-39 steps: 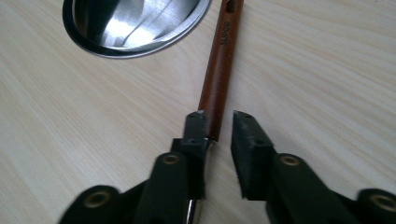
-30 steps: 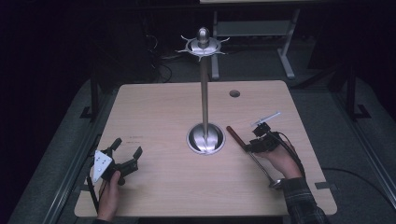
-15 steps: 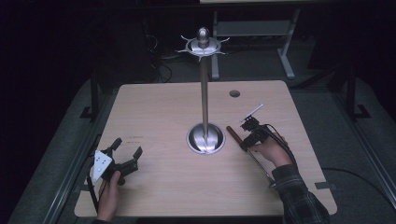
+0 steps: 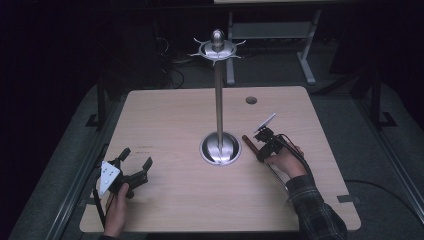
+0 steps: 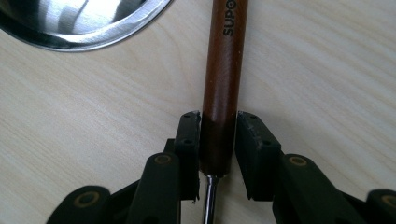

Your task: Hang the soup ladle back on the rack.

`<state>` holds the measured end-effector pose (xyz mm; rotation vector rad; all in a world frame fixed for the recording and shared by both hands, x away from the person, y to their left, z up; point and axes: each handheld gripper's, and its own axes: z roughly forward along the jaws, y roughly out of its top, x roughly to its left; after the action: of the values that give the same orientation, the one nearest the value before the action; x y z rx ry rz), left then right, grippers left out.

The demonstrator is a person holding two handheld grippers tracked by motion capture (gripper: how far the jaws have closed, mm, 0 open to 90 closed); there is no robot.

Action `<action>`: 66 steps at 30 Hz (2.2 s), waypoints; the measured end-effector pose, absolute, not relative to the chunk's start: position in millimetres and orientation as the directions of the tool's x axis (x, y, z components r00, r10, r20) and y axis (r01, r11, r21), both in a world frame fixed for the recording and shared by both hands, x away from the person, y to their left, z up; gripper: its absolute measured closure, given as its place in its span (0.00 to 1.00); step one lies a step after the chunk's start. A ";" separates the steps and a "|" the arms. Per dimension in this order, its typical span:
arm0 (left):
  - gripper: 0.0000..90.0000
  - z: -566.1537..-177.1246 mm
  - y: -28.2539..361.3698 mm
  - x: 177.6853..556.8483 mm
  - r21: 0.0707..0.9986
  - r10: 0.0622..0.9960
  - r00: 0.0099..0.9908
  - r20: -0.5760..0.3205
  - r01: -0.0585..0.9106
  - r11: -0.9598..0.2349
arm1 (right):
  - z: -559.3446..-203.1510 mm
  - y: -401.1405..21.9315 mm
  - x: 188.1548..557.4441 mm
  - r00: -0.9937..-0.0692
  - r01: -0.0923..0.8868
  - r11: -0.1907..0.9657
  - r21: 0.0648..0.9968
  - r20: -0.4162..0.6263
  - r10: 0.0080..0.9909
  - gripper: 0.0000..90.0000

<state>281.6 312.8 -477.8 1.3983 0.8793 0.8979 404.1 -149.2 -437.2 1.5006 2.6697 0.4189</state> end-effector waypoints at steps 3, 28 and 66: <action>0.12 -477.8 312.7 281.6 1.000 0.909 0.417 0.017 -0.001 -0.018 | -438.2 -147.6 404.1 -0.531 0.829 0.498 0.253 0.080 0.843 0.78; 0.12 -477.8 312.7 281.6 1.000 0.908 0.418 0.018 -0.001 -0.019 | -430.4 -154.4 399.1 -0.488 0.839 0.434 0.329 0.102 0.867 0.81; 0.12 -477.9 312.2 281.8 1.000 0.906 0.424 0.012 -0.003 -0.011 | -379.1 -204.8 359.2 -0.600 0.590 0.273 0.760 0.187 0.778 0.81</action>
<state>281.8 312.2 -477.9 1.3929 0.8748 0.8892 359.2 -204.8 -379.1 1.2706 2.3196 1.2319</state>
